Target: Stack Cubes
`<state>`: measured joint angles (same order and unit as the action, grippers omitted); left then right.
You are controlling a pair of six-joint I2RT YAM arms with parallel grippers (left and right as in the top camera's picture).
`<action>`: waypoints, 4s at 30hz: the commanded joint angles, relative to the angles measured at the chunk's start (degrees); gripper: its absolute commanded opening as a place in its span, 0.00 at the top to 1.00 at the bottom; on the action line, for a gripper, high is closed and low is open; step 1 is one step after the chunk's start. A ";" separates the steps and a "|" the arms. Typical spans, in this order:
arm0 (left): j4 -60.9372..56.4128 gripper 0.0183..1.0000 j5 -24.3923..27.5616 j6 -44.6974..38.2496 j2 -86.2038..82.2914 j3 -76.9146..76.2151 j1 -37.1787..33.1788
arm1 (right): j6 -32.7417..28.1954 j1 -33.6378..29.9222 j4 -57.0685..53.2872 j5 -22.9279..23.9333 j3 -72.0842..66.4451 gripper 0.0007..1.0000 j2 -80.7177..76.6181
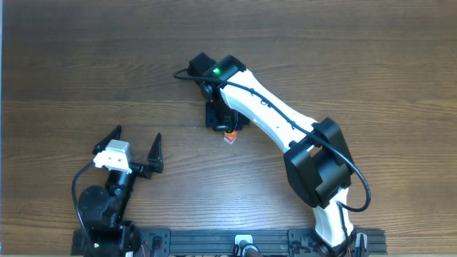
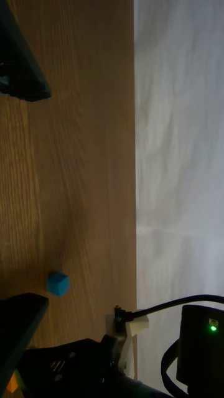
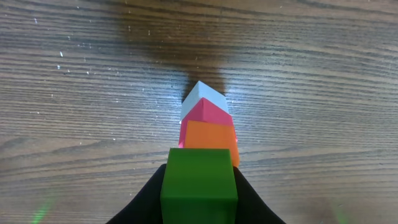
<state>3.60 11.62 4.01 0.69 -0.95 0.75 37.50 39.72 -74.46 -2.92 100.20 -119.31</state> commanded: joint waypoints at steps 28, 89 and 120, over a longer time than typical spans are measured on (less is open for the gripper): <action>-0.26 0.00 -0.11 -1.01 -0.46 0.57 0.26 | 0.39 -0.37 -0.09 -0.50 -1.38 0.61 0.07; -0.26 0.00 -0.11 -1.01 -0.46 0.57 0.26 | -0.81 -0.37 -1.09 -0.46 -0.26 0.05 2.84; -0.26 0.00 -0.11 -1.01 -0.46 0.57 0.26 | -14.45 -7.76 4.72 4.48 12.68 0.01 -2.62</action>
<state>3.60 11.62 4.01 0.69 -0.95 0.75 26.50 32.53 -70.65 0.64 111.87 -119.04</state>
